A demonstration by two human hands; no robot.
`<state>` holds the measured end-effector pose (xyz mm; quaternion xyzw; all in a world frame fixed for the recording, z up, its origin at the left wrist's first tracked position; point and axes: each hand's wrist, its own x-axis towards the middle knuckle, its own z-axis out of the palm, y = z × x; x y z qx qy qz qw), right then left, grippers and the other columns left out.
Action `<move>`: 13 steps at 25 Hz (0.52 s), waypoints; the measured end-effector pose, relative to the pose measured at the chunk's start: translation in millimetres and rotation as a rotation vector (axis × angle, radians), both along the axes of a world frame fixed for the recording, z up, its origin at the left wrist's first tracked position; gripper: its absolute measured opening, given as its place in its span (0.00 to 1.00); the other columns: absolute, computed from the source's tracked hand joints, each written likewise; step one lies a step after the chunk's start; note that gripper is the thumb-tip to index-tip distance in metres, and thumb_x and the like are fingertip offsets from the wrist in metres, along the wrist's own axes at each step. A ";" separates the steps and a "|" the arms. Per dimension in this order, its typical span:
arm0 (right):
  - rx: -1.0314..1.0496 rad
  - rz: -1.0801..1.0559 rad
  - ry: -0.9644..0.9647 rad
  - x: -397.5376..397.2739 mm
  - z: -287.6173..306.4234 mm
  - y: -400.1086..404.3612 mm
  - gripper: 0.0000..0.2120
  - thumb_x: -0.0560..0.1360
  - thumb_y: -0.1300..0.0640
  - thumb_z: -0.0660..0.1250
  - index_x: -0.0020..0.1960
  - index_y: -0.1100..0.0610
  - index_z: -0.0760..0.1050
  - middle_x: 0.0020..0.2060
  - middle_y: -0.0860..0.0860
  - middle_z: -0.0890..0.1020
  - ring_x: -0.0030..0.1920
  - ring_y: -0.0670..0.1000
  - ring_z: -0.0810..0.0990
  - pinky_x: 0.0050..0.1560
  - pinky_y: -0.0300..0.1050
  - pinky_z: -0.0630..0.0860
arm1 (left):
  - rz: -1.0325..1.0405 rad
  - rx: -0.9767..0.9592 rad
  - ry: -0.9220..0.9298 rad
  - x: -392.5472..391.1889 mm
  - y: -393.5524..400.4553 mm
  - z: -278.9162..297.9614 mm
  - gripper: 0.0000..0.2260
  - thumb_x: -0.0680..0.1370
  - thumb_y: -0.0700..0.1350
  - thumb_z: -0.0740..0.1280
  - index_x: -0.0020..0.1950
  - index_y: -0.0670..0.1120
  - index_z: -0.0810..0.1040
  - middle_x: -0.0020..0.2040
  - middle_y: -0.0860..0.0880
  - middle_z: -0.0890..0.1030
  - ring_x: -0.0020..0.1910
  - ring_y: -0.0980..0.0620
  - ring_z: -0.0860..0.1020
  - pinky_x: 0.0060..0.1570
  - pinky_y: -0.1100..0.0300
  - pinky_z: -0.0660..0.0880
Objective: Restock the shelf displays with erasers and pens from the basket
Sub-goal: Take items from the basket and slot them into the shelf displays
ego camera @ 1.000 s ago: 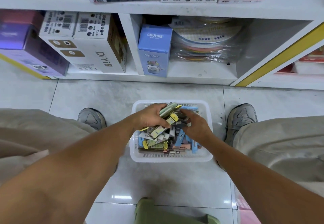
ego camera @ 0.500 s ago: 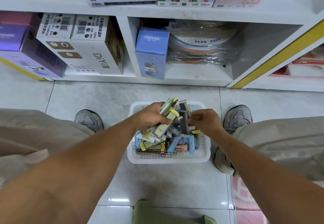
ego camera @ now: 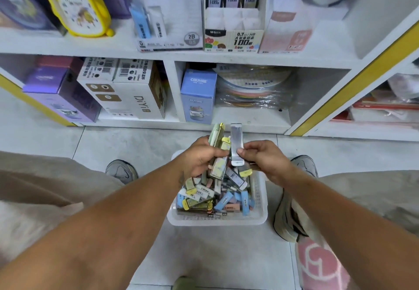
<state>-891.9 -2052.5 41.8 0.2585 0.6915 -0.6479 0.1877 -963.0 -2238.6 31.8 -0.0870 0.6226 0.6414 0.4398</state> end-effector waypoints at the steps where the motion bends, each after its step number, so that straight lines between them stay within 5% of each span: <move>1: -0.008 0.002 0.014 -4.4 13.9 -2.5 0.12 0.75 0.58 0.74 0.52 0.66 0.82 0.45 0.62 0.86 0.44 0.58 0.84 0.50 0.53 0.79 | 0.039 0.018 0.001 -2.4 1.8 12.5 0.15 0.73 0.31 0.71 0.59 0.36 0.78 0.51 0.35 0.83 0.44 0.40 0.84 0.44 0.43 0.82; 7: 0.035 0.020 0.174 -17.8 106.8 -14.4 0.12 0.74 0.57 0.75 0.48 0.67 0.81 0.38 0.58 0.84 0.36 0.53 0.81 0.36 0.44 0.78 | 0.057 0.115 0.102 -8.7 -3.9 107.3 0.17 0.75 0.36 0.71 0.62 0.33 0.75 0.52 0.35 0.79 0.51 0.39 0.78 0.61 0.38 0.72; 13: 0.052 0.045 0.375 -21.7 187.9 -29.2 0.22 0.71 0.53 0.78 0.49 0.72 0.78 0.39 0.60 0.83 0.38 0.55 0.80 0.38 0.46 0.75 | 0.081 0.276 0.163 -6.7 -16.7 191.7 0.14 0.74 0.38 0.72 0.59 0.34 0.80 0.50 0.37 0.84 0.47 0.42 0.84 0.44 0.48 0.82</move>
